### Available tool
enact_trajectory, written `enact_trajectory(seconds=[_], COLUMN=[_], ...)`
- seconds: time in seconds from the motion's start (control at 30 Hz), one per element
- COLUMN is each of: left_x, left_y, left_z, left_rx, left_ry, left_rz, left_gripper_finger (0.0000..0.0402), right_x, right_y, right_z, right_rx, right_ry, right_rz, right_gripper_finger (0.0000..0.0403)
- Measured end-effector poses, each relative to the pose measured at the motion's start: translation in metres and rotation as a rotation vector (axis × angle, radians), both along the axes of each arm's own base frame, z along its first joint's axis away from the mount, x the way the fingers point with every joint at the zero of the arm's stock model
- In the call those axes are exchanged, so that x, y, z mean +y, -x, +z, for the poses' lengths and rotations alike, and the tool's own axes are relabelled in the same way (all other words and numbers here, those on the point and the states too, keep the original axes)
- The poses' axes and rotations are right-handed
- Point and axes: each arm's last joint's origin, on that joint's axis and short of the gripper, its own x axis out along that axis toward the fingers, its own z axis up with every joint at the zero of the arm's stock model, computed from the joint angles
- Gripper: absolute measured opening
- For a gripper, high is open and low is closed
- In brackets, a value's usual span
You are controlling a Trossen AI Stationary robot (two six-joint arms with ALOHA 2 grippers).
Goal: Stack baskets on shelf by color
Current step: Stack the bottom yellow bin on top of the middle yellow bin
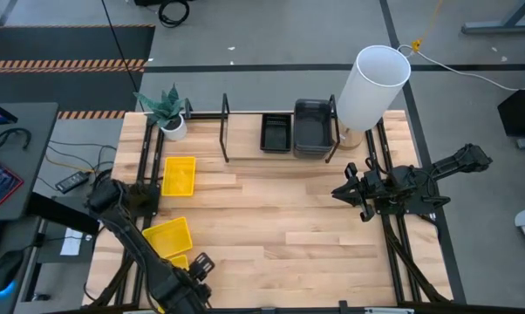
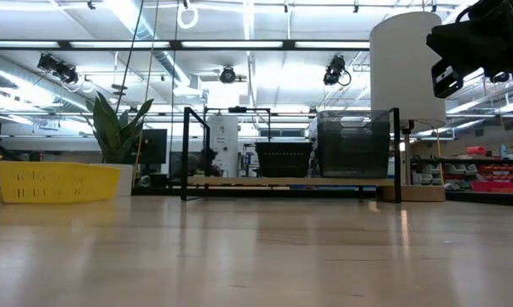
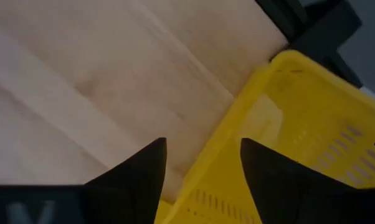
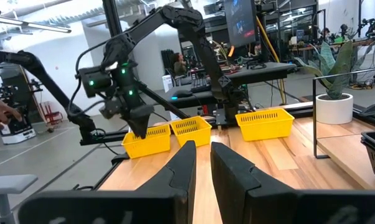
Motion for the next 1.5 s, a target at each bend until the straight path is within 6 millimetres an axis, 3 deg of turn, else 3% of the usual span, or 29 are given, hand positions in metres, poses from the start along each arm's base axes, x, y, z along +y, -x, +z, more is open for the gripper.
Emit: enact_trajectory(seconds=[0.47, 0.6, 0.77, 0.83, 1.03, 1.23, 1.5], left_x=[-0.01, -0.011, -0.008, -0.005, 0.004, 0.032, 0.071], left_y=[-0.003, -0.004, -0.006, -0.008, -0.015, -0.018, 0.006], left_z=[-0.035, -0.043, -0.044, -0.042, -0.023, 0.02, 0.059], left_rx=[0.092, 0.112, 0.161, 0.167, 0.116, 0.034, 0.054], left_ry=[-0.064, -0.078, -0.063, -0.057, 0.008, 0.064, -0.072], left_rz=[-0.119, -0.111, -0.055, -0.009, 0.164, 0.425, 0.607], left_gripper_finger=[0.014, 0.0102, 0.0016, 0.0011, 0.0006, 0.0005, 0.0005], right_x=[0.0, 0.0, 0.0, 0.0, 0.0, 0.0, 0.0], right_y=[0.0, 0.0, 0.0, 0.0, 0.0, 0.0, 0.0], right_z=[0.0, 0.0, 0.0, 0.0, 0.0, 0.0, 0.0], right_rx=[0.0, 0.0, 0.0, 0.0, 0.0, -0.001, 0.0], right_ry=[0.0, 0.0, 0.0, 0.0, 0.0, 0.0, 0.0], right_rz=[0.0, 0.0, 0.0, 0.0, 0.0, 0.0, 0.0], right_gripper_finger=[0.0055, 0.0055, 0.0055, 0.0055, 0.0055, 0.0055, 0.0055])
